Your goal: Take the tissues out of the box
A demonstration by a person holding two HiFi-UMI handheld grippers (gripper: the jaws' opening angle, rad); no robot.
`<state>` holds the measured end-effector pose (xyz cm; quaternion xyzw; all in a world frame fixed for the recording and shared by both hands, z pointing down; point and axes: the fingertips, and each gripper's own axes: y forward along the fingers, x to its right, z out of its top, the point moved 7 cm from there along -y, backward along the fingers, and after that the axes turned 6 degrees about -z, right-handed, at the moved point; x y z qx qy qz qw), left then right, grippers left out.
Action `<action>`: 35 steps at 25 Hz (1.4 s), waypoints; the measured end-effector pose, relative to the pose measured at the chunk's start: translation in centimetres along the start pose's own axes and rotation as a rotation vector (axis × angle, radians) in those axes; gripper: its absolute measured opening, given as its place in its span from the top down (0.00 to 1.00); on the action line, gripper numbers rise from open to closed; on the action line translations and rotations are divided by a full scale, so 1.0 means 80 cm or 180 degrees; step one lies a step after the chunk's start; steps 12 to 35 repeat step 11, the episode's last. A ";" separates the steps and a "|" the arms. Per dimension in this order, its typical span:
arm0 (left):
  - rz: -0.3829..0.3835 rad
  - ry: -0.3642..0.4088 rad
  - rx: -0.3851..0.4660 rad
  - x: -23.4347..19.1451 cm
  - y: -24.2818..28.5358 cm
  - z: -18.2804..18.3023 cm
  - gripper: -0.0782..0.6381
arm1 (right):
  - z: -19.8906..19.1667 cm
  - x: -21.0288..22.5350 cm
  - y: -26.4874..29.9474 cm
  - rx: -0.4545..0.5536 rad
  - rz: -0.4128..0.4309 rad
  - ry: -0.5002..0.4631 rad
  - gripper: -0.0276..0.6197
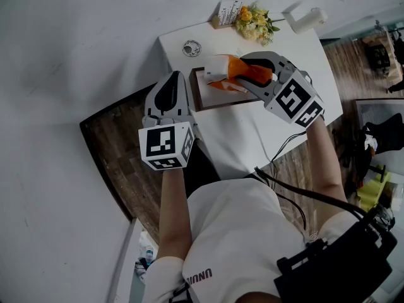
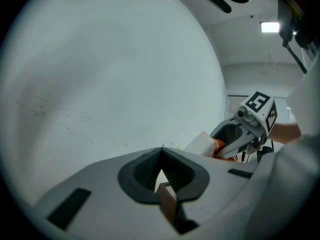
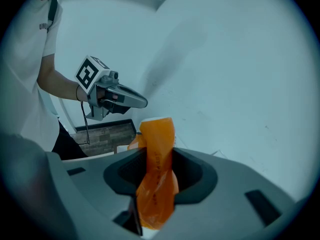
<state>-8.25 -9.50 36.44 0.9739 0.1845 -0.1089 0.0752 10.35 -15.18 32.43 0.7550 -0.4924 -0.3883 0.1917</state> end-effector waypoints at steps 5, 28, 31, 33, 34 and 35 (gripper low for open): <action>-0.0002 -0.0004 0.0004 0.001 0.000 0.000 0.87 | 0.001 0.000 -0.001 0.0005 -0.0009 -0.0009 0.71; 0.0005 -0.0013 -0.0007 0.000 0.001 -0.002 0.87 | 0.000 0.001 0.000 0.0004 -0.0006 -0.0013 0.71; 0.0005 -0.0013 -0.0007 0.000 0.001 -0.002 0.87 | 0.000 0.001 0.000 0.0004 -0.0006 -0.0013 0.71; 0.0005 -0.0013 -0.0007 0.000 0.001 -0.002 0.87 | 0.000 0.001 0.000 0.0004 -0.0006 -0.0013 0.71; 0.0005 -0.0013 -0.0007 0.000 0.001 -0.002 0.87 | 0.000 0.001 0.000 0.0004 -0.0006 -0.0013 0.71; 0.0005 -0.0013 -0.0007 0.000 0.001 -0.002 0.87 | 0.000 0.001 0.000 0.0004 -0.0006 -0.0013 0.71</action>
